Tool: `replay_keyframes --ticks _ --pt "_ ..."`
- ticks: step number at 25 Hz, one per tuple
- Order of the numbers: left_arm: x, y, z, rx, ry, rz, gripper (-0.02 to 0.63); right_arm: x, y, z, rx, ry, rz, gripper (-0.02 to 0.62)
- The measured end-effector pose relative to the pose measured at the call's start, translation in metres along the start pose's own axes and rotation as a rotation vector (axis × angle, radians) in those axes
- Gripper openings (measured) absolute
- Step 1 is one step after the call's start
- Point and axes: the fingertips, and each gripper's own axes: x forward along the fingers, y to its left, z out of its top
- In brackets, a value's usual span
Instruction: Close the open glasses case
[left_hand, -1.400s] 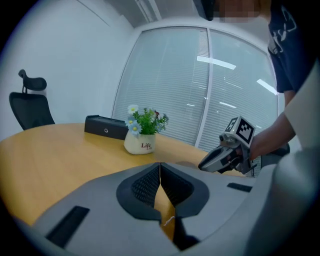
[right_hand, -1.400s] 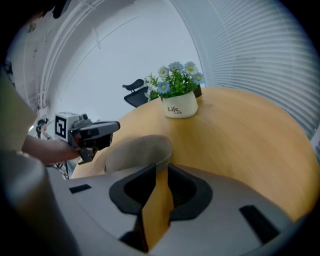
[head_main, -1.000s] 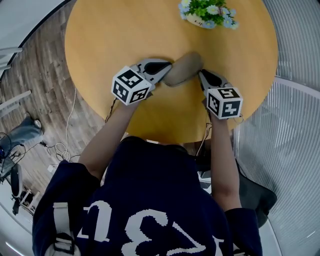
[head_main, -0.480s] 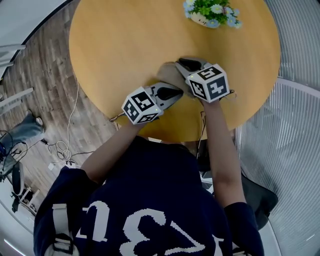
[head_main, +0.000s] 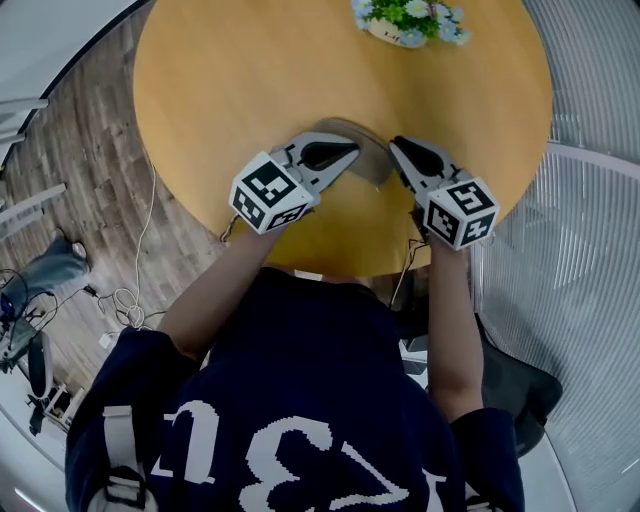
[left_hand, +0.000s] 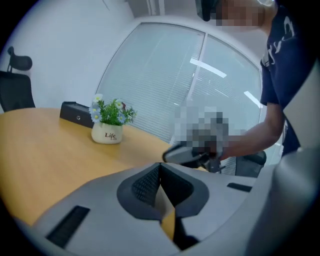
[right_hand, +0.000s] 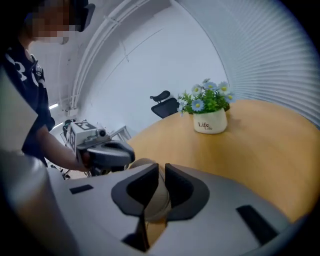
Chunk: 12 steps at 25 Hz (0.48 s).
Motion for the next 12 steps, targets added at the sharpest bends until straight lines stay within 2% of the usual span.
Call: replay_keyframes --ticks 3,6,7,9,12 --pt "0.01 0.014 0.008 0.033 0.029 0.053 0.014 -0.023 0.007 -0.041 0.008 0.082 -0.02 0.065" --pt "0.019 0.021 0.007 0.064 0.07 0.087 0.014 -0.026 0.022 -0.088 -0.043 0.255 -0.005 0.18" --pt "0.021 0.022 0.007 0.077 0.08 0.1 0.014 -0.024 0.027 -0.098 -0.068 0.294 -0.011 0.184" --pt "0.023 0.023 0.005 0.098 0.102 0.122 0.014 -0.017 0.035 -0.108 -0.094 0.325 -0.034 0.184" --pt "0.028 0.02 -0.001 0.134 0.153 0.133 0.014 -0.005 0.043 -0.115 -0.015 0.317 -0.051 0.184"
